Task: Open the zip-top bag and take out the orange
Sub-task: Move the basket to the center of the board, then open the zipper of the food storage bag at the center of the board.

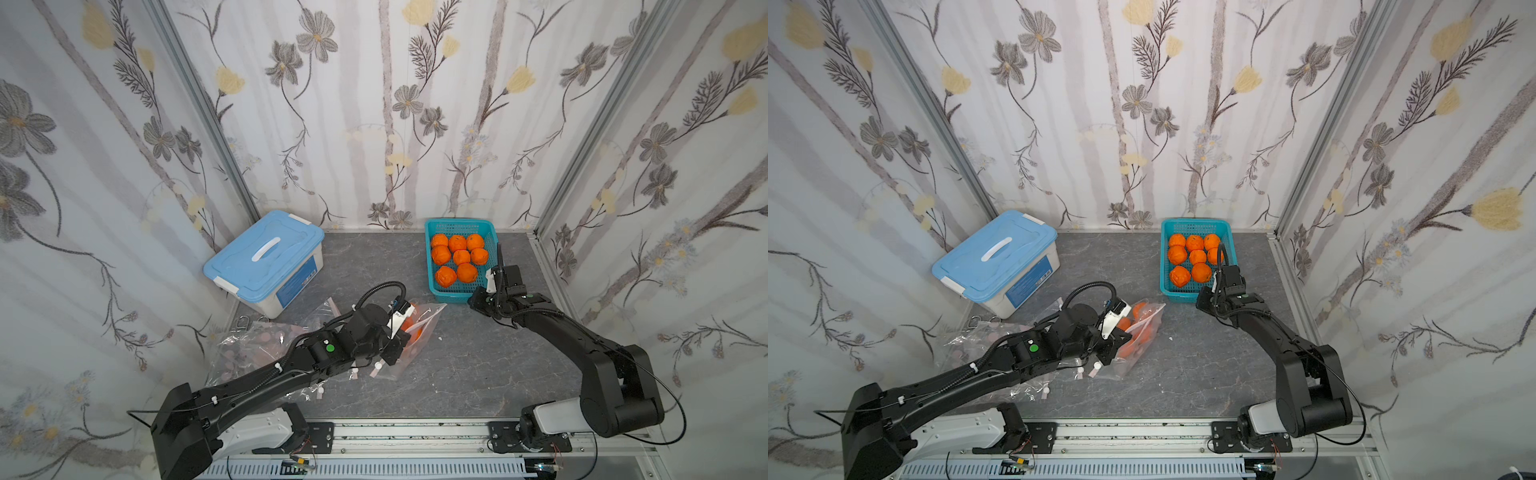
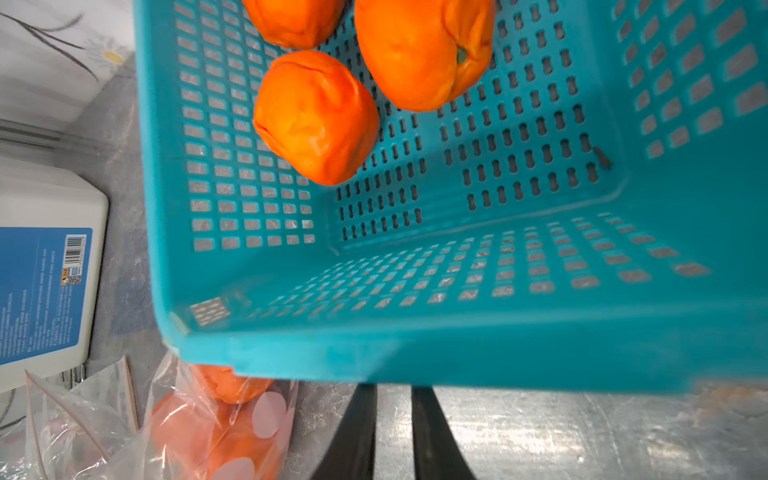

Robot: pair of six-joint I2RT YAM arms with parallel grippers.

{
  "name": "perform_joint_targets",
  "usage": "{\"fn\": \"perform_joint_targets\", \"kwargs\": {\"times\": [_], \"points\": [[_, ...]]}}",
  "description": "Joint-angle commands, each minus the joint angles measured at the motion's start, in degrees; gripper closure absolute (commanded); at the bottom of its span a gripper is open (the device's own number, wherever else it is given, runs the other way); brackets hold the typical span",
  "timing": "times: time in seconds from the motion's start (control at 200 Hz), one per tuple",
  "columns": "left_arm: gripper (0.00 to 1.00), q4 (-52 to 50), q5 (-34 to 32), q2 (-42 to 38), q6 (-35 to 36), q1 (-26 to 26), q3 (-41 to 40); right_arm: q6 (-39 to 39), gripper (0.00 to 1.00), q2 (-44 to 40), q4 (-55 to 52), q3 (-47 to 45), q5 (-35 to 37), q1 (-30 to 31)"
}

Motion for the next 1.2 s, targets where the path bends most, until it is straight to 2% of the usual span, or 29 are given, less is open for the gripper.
{"fn": "perform_joint_targets", "kwargs": {"times": [0.0,0.165,0.31,0.45,0.585,0.729,0.864,1.194], "points": [[1.0,10.2,6.6,3.5,-3.8,-0.7,-0.2,-4.2,0.78,-5.9,4.3,-0.6,-5.7,0.6],[1.0,16.4,7.6,8.0,-5.9,-1.2,-0.4,-4.9,0.76,-22.2,5.3,-6.3,-10.3,2.6],[1.0,21.2,8.6,11.2,-8.7,-1.3,0.3,-3.2,0.83,-35.0,4.4,-11.6,-12.7,5.4],[1.0,22.4,8.3,15.2,-10.6,-1.4,2.6,-1.8,0.89,-41.4,3.4,-12.0,-12.8,9.6],[1.0,20.7,7.1,18.9,-11.0,-1.7,6.0,-1.1,0.9,-41.3,3.3,-11.5,-13.2,12.6],[1.0,19.7,6.4,21.0,-11.8,-1.8,8.1,-1.5,0.92,-36.7,2.2,-11.7,-11.7,14.4],[1.0,20.0,5.9,21.1,-12.2,-2.0,8.1,-2.4,0.94,-32.4,-1.0,-11.8,-7.9,15.8],[1.0,19.9,4.6,20.9,-12.0,-2.0,8.1,-2.7,0.93,-28.4,-9.9,-12.9,2.7,15.8]]}}
